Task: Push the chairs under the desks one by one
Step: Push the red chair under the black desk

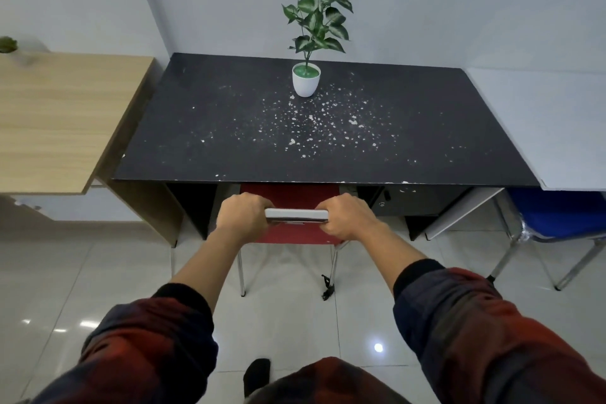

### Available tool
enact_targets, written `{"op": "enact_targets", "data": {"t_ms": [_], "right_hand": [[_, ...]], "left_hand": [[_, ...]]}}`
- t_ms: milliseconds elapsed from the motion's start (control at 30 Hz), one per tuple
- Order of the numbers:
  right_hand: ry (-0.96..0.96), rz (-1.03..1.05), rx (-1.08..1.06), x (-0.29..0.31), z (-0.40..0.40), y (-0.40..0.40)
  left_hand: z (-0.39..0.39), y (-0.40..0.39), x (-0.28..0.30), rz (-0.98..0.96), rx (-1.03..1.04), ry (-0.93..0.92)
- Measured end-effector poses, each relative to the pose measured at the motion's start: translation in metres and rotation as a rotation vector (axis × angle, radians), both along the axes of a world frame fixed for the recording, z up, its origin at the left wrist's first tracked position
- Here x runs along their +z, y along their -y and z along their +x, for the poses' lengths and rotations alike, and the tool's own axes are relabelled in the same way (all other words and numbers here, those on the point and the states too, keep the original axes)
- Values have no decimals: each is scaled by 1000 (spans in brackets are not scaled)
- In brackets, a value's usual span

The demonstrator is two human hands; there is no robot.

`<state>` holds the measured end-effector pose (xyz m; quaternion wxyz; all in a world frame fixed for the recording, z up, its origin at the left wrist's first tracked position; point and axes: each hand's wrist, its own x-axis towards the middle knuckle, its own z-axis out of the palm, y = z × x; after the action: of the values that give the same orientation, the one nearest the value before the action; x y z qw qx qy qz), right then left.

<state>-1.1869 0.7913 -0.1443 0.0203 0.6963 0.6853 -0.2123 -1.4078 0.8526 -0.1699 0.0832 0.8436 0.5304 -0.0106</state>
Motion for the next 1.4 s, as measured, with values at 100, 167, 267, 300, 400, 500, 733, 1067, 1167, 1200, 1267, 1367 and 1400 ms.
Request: {"op": "enact_targets", "data": {"t_ms": [100, 167, 267, 300, 400, 500, 733, 1067, 1167, 1200, 1267, 1367, 1400], "right_hand": [[38, 3, -95, 7, -10, -9], [136, -32, -152, 8, -24, -12], [172, -79, -238, 1, -38, -6], [158, -70, -247, -1, -37, -4], [90, -16, -177, 1, -29, -1], [74, -33, -111, 3, -22, -1], [85, -53, -97, 11, -2, -17], [125, 4, -182, -3, -20, -17], [118, 3, -191, -1, -21, -22], [122, 5, -201, -1, -22, -24], [143, 8, -241, -4, -24, -19], [161, 27, -318, -11, -27, -10], [153, 28, -326, -12, -26, -9]], "left_hand": [[1, -19, 12, -25, -39, -6], [-3, -24, 18, -87, -44, -4], [-9, -16, 16, -112, -36, -18], [-9, -13, 14, -106, -22, -10], [-9, -10, 11, -77, 12, 2], [-8, -10, 8, -63, 10, -34], [10, -19, 8, -20, -14, -58], [0, -27, 6, -74, -36, -19], [0, -30, 8, -44, -12, 5], [0, -31, 8, -9, -21, -6], [3, -23, 7, 29, -8, -35], [8, -11, 9, 15, 74, -56], [10, -8, 11, -9, 97, -61]]}}
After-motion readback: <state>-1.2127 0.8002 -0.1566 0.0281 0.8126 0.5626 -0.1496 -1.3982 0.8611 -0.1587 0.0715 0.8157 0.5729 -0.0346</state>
